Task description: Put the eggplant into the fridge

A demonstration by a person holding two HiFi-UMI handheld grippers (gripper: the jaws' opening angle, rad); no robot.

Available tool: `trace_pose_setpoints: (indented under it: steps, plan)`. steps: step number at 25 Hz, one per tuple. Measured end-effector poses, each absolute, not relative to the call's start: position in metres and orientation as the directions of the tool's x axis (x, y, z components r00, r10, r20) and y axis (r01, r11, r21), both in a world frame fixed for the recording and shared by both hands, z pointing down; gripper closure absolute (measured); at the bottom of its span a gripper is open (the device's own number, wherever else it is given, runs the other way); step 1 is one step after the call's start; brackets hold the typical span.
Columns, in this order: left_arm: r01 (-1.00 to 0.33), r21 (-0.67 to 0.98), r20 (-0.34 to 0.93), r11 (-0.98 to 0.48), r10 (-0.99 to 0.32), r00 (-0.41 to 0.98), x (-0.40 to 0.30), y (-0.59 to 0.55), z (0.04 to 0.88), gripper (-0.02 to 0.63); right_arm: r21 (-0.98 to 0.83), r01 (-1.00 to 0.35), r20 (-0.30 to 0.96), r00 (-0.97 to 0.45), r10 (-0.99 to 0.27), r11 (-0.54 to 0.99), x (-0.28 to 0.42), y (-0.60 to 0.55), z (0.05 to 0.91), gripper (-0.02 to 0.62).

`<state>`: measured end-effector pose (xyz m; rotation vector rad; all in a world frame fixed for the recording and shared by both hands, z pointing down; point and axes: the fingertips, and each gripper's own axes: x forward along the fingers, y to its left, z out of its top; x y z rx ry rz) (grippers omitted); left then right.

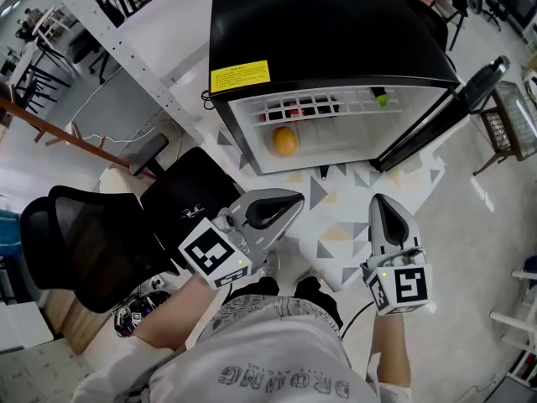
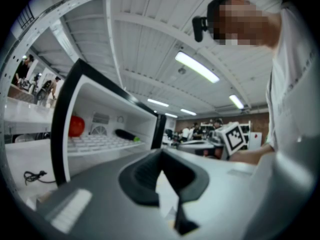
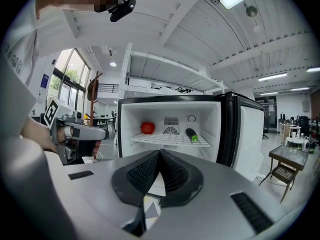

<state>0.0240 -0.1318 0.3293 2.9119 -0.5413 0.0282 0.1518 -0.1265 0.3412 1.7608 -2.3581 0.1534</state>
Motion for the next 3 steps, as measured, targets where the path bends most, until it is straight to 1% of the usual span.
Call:
trace_pose_setpoints:
  steps: [3]
  plan:
    - [-0.358, 0.170, 0.049, -0.918, -0.355, 0.933, 0.0251, -0.1324, 0.3288, 0.600, 0.035, -0.957, 0.217, -0.275, -0.937, 0.289, 0.1529, -0.1275, 0.3416, 0.594]
